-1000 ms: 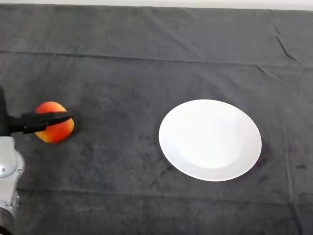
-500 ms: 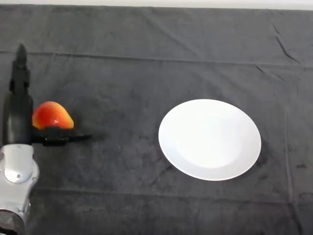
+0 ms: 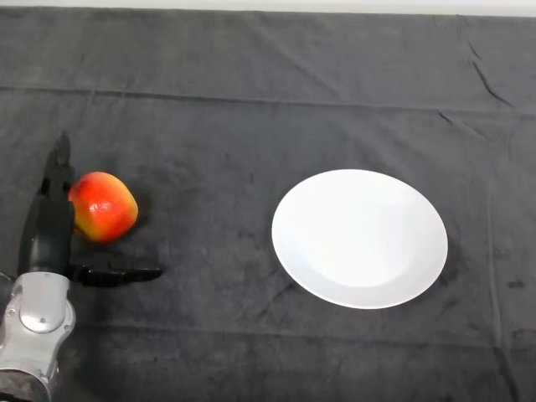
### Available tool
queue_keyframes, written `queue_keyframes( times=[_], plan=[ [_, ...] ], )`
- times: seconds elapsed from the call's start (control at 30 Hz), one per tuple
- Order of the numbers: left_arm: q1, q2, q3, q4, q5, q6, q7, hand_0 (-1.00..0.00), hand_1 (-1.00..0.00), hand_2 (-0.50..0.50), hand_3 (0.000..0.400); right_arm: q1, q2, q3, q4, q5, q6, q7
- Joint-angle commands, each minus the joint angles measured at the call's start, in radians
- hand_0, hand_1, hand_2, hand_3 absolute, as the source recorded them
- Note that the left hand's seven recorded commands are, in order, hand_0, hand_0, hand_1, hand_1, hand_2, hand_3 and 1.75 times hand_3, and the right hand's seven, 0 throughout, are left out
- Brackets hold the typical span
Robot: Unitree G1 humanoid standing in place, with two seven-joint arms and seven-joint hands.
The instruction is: Move the apple to the plate
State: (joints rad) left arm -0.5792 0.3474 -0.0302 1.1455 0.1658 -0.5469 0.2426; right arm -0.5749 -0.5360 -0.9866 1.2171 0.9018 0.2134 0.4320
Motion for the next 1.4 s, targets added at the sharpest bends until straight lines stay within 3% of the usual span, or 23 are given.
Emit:
queue_keyframes(
  times=[0.03,0.1,0.13,0.17,0.2,0.23,0.87,1.4],
  plan=[
    [-0.038,-0.003,-0.022,0.048,0.024,0.019,-0.005,0.00,0.00,0.00,0.000,-0.006,-0.001,-0.0026,-0.031,0.0252,-0.009,-0.0102],
    [-0.040,-0.004,-0.023,0.053,0.025,0.020,-0.004,0.00,0.00,0.00,0.000,-0.006,-0.001,-0.0026,-0.031,0.0254,-0.009,-0.0101],
    [-0.041,-0.005,-0.024,0.055,0.025,0.021,-0.004,-0.16,-0.02,-0.07,0.066,-0.006,-0.001,-0.0026,-0.031,0.0254,-0.009,-0.0100],
    [-0.041,-0.005,-0.025,0.057,0.025,0.021,-0.003,-0.44,-0.31,-0.06,0.174,-0.006,-0.001,-0.0025,-0.031,0.0255,-0.009,-0.0100],
    [-0.042,-0.006,-0.026,0.059,0.026,0.021,-0.003,-0.84,-0.74,-0.05,0.337,-0.006,-0.001,-0.0025,-0.030,0.0256,-0.009,-0.0099],
    [-0.042,-0.006,-0.027,0.061,0.026,0.021,-0.003,-1.00,-1.00,0.00,0.400,-0.007,-0.002,-0.0025,-0.030,0.0256,-0.009,-0.0099],
    [-0.085,-0.006,-0.054,0.047,0.045,0.023,0.003,-1.00,-1.00,0.00,0.400,-0.007,-0.002,-0.0021,-0.029,0.0265,-0.010,-0.0092],
    [-0.143,-0.030,-0.085,-0.082,0.068,0.058,0.032,-1.00,-1.00,0.00,0.400,-0.007,-0.002,-0.0015,-0.029,0.0270,-0.010,-0.0092]
  ],
)
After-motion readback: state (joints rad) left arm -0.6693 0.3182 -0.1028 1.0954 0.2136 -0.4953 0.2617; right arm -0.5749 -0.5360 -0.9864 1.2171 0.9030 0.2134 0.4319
